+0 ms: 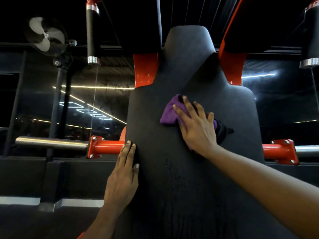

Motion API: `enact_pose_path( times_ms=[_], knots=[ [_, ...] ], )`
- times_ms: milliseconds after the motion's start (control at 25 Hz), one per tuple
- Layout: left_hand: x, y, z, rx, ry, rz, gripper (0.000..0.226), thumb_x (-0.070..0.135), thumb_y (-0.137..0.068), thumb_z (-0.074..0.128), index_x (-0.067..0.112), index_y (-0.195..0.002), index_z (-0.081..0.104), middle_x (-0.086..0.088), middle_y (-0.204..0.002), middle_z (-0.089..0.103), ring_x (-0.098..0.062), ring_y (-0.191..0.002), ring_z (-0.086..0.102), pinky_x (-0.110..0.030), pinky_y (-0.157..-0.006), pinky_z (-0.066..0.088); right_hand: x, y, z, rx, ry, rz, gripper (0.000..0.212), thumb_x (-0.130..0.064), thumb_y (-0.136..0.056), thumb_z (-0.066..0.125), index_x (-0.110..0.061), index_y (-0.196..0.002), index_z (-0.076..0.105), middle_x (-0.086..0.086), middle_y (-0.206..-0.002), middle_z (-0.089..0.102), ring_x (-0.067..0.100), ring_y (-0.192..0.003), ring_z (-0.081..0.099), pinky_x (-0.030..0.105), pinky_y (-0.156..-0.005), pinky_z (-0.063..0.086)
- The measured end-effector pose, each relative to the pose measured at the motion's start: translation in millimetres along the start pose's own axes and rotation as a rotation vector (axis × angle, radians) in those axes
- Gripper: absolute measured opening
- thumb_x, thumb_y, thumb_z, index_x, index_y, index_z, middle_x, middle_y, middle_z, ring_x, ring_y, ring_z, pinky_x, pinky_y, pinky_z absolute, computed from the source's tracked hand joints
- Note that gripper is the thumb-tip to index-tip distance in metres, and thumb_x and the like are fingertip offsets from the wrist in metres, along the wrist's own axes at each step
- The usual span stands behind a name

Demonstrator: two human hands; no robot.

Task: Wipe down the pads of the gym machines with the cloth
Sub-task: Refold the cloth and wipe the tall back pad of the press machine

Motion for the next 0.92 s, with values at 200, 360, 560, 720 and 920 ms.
enact_pose_path(
  times_ms=[200,360,560,720,920],
  knots=[
    [-17.6,7.4,-0.3,0.006,0.039,-0.083,0.069,0.031,-0.102,0.049,0.038,-0.159,0.01,0.028,-0.164,-0.001,-0.003,-0.144,0.029,-0.034,-0.095,0.049,-44.1,-6.8,9.4,-0.017,-0.019,-0.029,0.056,-0.046,-0.103,0.04,-0.039,-0.157,0.027,-0.003,-0.169,0.012,0.034,-0.14,0.033,0.058,-0.102,0.038],
    [-25.4,25.5,-0.8,-0.017,0.077,-0.122,0.068,0.032,-0.103,0.047,0.038,-0.16,0.01,0.031,-0.163,-0.003,0.006,-0.136,0.026,-0.032,-0.1,0.045,-95.8,59.4,27.9,-0.167,-0.056,-0.463,0.062,-0.05,-0.1,0.041,-0.043,-0.158,0.02,-0.003,-0.17,0.009,0.034,-0.144,0.033,0.057,-0.102,0.038],
    [-27.1,41.5,-1.3,-0.02,0.116,-0.136,0.063,0.033,-0.103,0.045,0.039,-0.159,0.015,0.03,-0.163,0.005,0.0,-0.144,0.029,-0.03,-0.107,0.042,-91.8,-12.0,18.4,-0.066,0.0,-0.399,0.057,-0.042,-0.097,0.043,-0.041,-0.154,0.034,0.0,-0.168,0.021,0.033,-0.139,0.037,0.054,-0.098,0.037],
    [-29.7,42.7,-0.5,-0.041,0.14,-0.152,0.059,0.038,-0.105,0.04,0.038,-0.159,0.016,0.028,-0.163,0.008,0.0,-0.143,0.03,-0.028,-0.11,0.037,-105.4,-65.8,13.7,-0.016,-0.06,-0.087,0.048,-0.041,-0.1,0.046,-0.037,-0.148,0.045,0.001,-0.162,0.032,0.032,-0.133,0.038,0.056,-0.099,0.036],
    [-37.9,55.7,-2.5,-0.083,0.13,-0.161,0.055,0.034,-0.105,0.041,0.03,-0.158,0.026,0.02,-0.163,0.02,-0.002,-0.145,0.03,-0.024,-0.114,0.031,-157.6,-18.0,28.2,-0.064,-0.073,-0.366,0.051,-0.036,-0.098,0.046,-0.036,-0.149,0.045,-0.001,-0.164,0.03,0.033,-0.136,0.036,0.053,-0.099,0.032]
  ],
)
Point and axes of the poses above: each hand's wrist, its own y-axis away from the middle knuckle, its own z-axis out of the palm, x = y × z, the point moved 8 cm from there along -y, towards the middle knuckle
